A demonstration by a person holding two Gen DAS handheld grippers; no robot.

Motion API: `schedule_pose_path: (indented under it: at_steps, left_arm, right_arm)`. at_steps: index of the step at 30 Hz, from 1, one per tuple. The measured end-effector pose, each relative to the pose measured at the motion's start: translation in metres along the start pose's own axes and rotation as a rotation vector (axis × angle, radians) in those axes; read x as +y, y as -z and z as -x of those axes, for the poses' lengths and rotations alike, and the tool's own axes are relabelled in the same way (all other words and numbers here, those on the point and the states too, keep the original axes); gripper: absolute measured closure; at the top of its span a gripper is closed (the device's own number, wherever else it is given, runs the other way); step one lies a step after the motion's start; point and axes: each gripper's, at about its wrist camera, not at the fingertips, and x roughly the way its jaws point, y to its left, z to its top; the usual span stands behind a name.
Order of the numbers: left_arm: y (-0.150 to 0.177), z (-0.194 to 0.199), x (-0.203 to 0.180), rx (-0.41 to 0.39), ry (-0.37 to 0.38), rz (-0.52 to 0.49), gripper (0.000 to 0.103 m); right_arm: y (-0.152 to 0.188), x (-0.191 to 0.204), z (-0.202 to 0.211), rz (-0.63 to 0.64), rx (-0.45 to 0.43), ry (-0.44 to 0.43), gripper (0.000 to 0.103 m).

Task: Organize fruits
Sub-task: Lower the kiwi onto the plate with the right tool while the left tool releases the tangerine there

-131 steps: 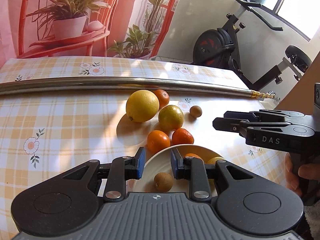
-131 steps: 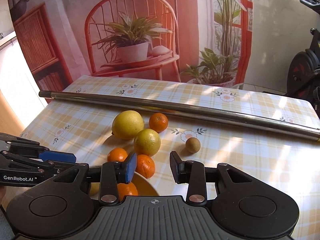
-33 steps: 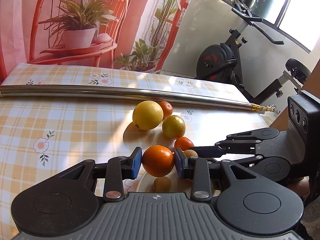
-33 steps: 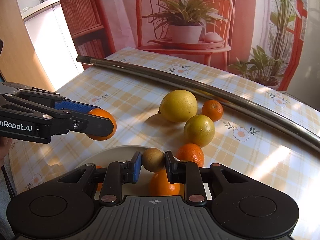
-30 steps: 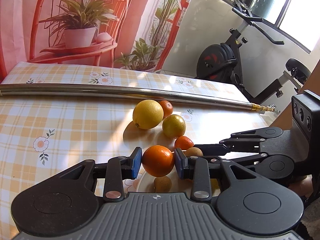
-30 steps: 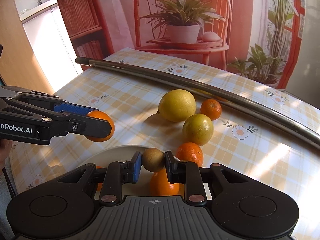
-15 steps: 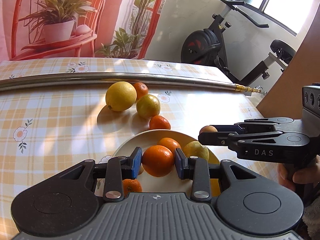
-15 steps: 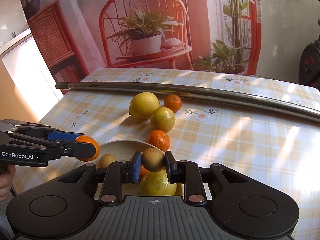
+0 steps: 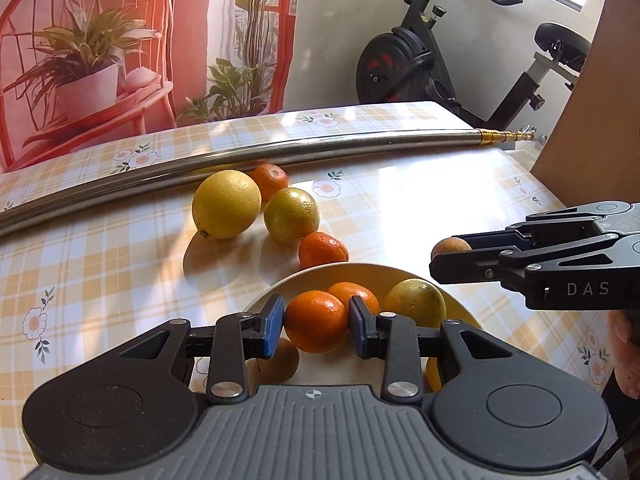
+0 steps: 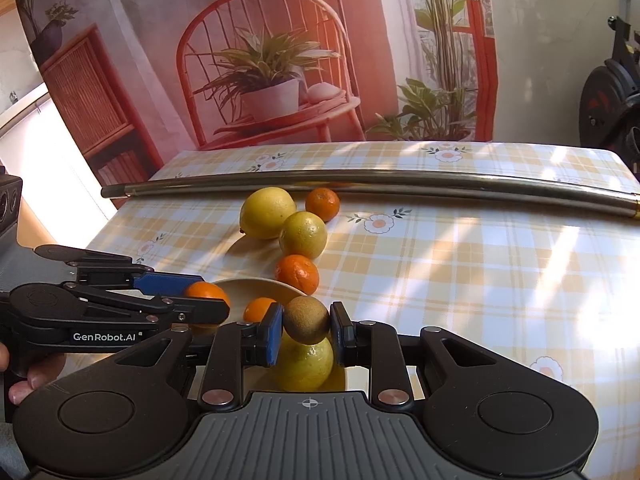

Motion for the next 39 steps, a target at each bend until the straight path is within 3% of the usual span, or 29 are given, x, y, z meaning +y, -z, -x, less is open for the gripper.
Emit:
schedule_pose_path:
  at_steps: [13, 20, 26, 39]
  left_arm:
    - [0.003, -0.013, 0.007, 0.027, -0.029, -0.022, 0.066]
    - [0.002, -0.014, 0.015, 0.026, -0.003, 0.029, 0.066]
    - [0.0, 0.001, 0.021, -0.027, 0.01, 0.079, 0.063]
    - [0.005, 0.051, 0.045, -0.094, -0.141, 0.194, 0.063]
  right_arm:
    - [0.004, -0.003, -0.003, -0.026, -0.001, -0.01, 0.08]
    - [0.006, 0.001, 0.0, -0.031, -0.001, -0.015, 0.08]
    - [0.006, 0.009, 0.0, -0.015, 0.003, -0.022, 0.08]
    - [0.008, 0.037, -0.008, 0.049, 0.042, -0.04, 0.08]
